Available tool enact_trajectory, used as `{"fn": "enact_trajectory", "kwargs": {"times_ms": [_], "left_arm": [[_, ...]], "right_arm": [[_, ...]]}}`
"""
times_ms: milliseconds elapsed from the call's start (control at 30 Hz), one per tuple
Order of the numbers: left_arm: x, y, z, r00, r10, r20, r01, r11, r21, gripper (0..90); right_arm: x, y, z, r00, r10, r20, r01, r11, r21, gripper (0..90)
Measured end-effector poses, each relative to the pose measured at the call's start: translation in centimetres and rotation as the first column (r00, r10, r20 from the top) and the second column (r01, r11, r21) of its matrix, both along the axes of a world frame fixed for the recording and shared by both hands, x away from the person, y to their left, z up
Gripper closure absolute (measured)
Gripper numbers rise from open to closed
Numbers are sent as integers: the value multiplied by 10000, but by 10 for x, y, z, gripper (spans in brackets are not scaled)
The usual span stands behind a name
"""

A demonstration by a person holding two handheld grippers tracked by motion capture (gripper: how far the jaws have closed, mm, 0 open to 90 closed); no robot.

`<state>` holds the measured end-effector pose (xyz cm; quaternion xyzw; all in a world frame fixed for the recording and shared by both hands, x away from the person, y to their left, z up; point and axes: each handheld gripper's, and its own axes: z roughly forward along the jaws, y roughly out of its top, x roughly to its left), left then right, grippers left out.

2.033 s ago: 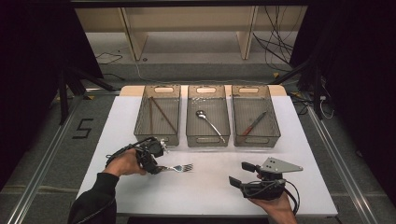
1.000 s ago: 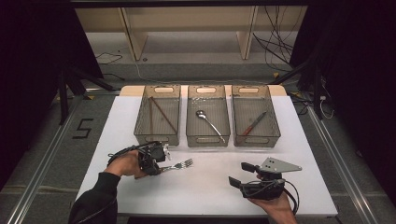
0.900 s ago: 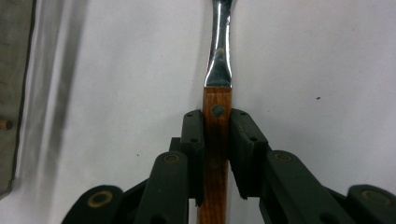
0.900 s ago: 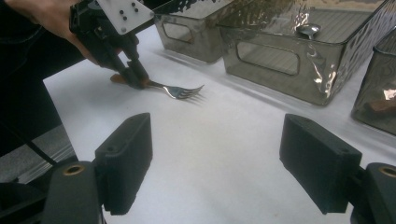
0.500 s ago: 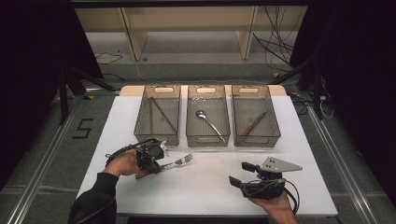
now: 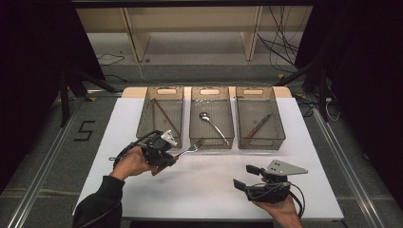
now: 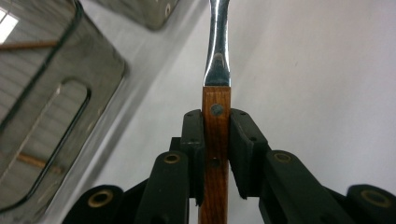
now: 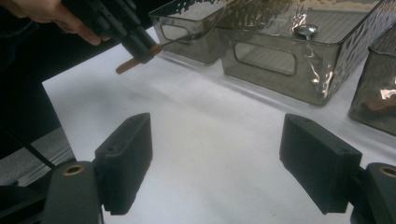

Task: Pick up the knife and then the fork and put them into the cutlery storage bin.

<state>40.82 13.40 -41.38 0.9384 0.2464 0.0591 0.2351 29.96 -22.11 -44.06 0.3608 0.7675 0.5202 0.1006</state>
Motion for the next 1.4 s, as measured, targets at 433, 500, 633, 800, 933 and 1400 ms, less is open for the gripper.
{"fn": "enact_trajectory", "kwargs": {"times_ms": [433, 500, 633, 800, 933, 1400], "left_arm": [[15, -37, 22, 9964, 734, 432, -658, 9853, -1576, 765], [19, -42, 25, 9965, 701, 457, -619, 9849, -1614, 765], [25, -51, 29, 9956, 820, 450, -714, 9771, -2005, 765], [32, -65, 35, 9949, 841, 557, -693, 9711, -2283, 766], [38, -77, 41, 9942, 846, 662, -655, 9658, -2511, 766], [59, -127, 54, 9969, 565, 542, -390, 9587, -2817, 766]], "right_arm": [[-1, -1, 0, 10000, -37, 61, 37, 10000, 36, 260], [-1, -1, 0, 10000, -38, 81, 37, 10000, 36, 260], [-1, -2, 0, 10000, -40, 59, 40, 10000, 78, 260], [0, -2, 0, 10000, -20, 62, 20, 10000, 86, 260], [0, -3, 0, 10000, -8, 64, 8, 10000, 88, 260], [0, -3, 0, 10000, 32, 69, -33, 9999, 114, 260]]}}
